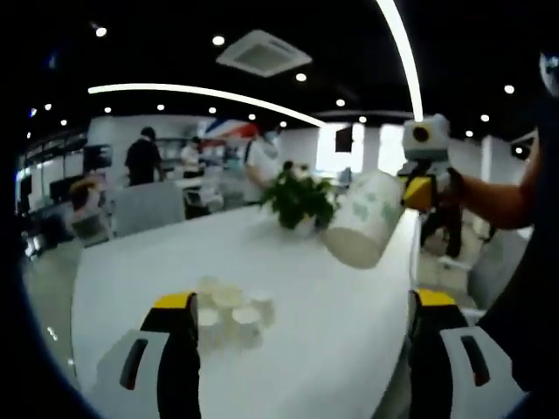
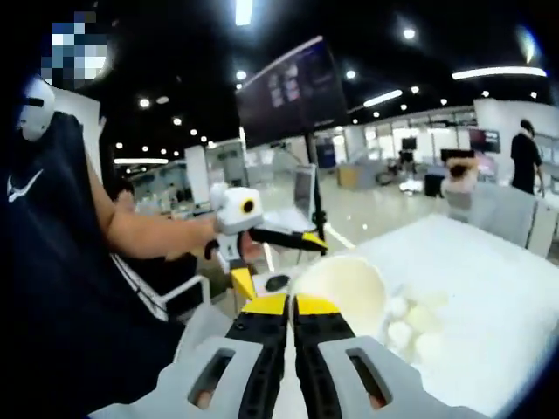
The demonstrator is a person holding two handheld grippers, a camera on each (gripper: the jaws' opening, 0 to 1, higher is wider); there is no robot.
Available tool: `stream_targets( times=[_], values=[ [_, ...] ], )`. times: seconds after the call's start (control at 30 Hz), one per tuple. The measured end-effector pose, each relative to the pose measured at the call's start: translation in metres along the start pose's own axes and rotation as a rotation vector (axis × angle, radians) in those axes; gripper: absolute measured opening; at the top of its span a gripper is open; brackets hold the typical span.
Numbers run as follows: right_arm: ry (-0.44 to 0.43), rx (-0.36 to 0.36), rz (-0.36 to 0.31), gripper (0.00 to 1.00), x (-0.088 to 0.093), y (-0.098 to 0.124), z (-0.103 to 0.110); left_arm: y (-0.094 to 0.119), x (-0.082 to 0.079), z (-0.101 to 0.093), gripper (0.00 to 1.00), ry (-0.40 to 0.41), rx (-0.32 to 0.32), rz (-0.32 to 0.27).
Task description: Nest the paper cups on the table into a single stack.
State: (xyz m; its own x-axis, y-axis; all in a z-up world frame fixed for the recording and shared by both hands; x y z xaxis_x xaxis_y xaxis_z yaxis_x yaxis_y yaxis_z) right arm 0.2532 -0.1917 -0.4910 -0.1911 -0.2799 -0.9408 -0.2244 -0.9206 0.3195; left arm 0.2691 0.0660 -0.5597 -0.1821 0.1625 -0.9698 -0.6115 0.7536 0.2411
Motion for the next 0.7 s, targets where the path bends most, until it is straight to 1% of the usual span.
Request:
stream_targets(
  times=[0.07, 0.1, 0.13, 0.2, 0.27, 0.3, 0.33, 0.37, 0.43, 0.47, 0.5, 0.57, 0.6, 0.67, 0.7],
  values=[
    [0.032, 0.01, 0.052, 0.0, -0.001, -0.002, -0.003, 0.001, 0.002, 0.003, 0.98, -0.018, -0.024, 0.01],
    [0.037, 0.015, 0.065, 0.0, -0.002, -0.002, -0.004, 0.001, 0.002, 0.004, 0.98, -0.013, -0.03, 0.006],
    [0.056, 0.026, 0.096, 0.0, -0.003, -0.004, -0.006, 0.002, 0.004, 0.007, 0.98, -0.004, -0.041, 0.003],
    [0.074, 0.038, 0.14, 0.0, -0.004, -0.007, -0.009, 0.003, 0.006, 0.009, 0.98, 0.005, -0.05, 0.004],
    [0.112, 0.032, 0.185, 0.0, -0.008, -0.012, -0.011, 0.003, 0.012, 0.015, 0.98, -0.004, -0.061, 0.026],
    [0.128, 0.019, 0.229, 0.0, -0.009, -0.016, -0.012, 0.004, 0.015, 0.017, 0.98, -0.023, -0.065, 0.053],
    [0.147, 0.02, 0.258, 0.0, -0.011, -0.019, -0.013, 0.003, 0.018, 0.02, 0.98, -0.025, -0.067, 0.064],
    [0.182, 0.024, 0.313, 0.0, -0.012, -0.023, -0.015, 0.002, 0.021, 0.024, 0.98, -0.022, -0.064, 0.077],
    [0.237, 0.039, 0.393, 0.0, -0.016, -0.029, -0.02, 0.003, 0.024, 0.03, 0.98, -0.005, -0.062, 0.075],
    [0.235, 0.045, 0.422, 0.0, -0.017, -0.032, -0.021, 0.003, 0.024, 0.031, 0.98, 0.005, -0.063, 0.079],
    [0.273, 0.043, 0.465, 0.0, -0.02, -0.036, -0.023, 0.005, 0.023, 0.031, 0.98, 0.007, -0.059, 0.083],
    [0.313, 0.048, 0.516, 0.0, -0.022, -0.043, -0.025, 0.007, 0.025, 0.034, 0.98, 0.001, -0.058, 0.076],
    [0.329, 0.04, 0.541, 0.0, -0.023, -0.046, -0.025, 0.008, 0.026, 0.036, 0.98, -0.005, -0.061, 0.076],
    [0.366, 0.026, 0.627, 0.0, -0.022, -0.055, -0.026, 0.011, 0.029, 0.04, 0.98, -0.003, -0.079, 0.074],
    [0.369, 0.031, 0.654, 0.0, -0.023, -0.057, -0.026, 0.015, 0.033, 0.042, 0.98, 0.025, -0.09, 0.075]
  ],
)
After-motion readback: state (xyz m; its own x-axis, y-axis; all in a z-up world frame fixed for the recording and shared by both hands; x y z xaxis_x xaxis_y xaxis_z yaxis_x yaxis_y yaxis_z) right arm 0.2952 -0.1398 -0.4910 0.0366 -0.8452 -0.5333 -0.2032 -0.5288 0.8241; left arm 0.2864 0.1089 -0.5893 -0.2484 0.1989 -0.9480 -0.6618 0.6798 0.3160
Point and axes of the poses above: the point that each gripper's makers call its tool centre point, and the gripper's own axes: y roughly backward along the fingers, z roughly to its left, x roughly out of its underside, the point moved 9 cm from there along y, roughly backward along the fingers, and after that the axes turned 1 degree about -z, right-handed, at the moved point
